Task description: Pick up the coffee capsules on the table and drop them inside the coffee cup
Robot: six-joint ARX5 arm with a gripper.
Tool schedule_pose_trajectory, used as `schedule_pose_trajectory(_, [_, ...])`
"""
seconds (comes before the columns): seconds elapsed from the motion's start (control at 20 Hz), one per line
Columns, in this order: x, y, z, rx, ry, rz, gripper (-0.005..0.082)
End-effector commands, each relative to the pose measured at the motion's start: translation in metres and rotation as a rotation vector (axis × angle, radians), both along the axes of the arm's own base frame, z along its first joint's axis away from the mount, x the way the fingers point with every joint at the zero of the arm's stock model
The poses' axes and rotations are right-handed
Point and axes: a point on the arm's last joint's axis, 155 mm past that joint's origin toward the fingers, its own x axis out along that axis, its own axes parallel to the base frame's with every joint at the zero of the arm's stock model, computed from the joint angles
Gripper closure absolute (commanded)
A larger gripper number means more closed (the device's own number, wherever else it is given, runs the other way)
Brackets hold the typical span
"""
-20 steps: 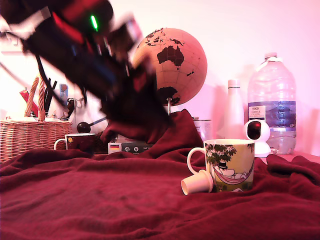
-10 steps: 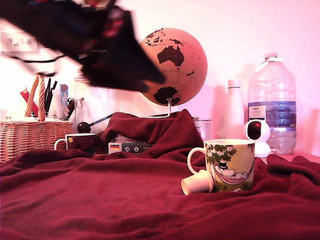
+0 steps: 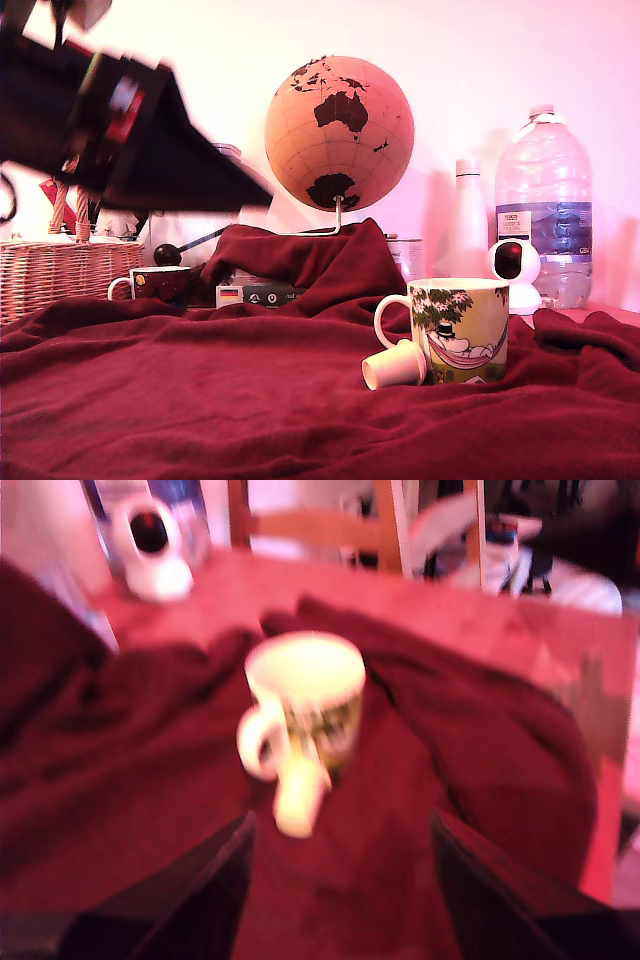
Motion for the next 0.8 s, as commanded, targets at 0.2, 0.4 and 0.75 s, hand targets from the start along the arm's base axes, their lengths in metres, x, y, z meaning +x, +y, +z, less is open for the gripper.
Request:
schedule_pose_trajectory(0.2, [0.001,-0.001,-0.001,-0.005,-0.002,-0.001,0.0269])
schedule_pose_trajectory(0.4, [0.007,-0.006,-0.003,-0.02,-0.019,-0.003,0.0269])
schedule_pose_trajectory(0.75, [0.02,-0.017,-0.016,-0.045,-0.016,0.004,0.0269])
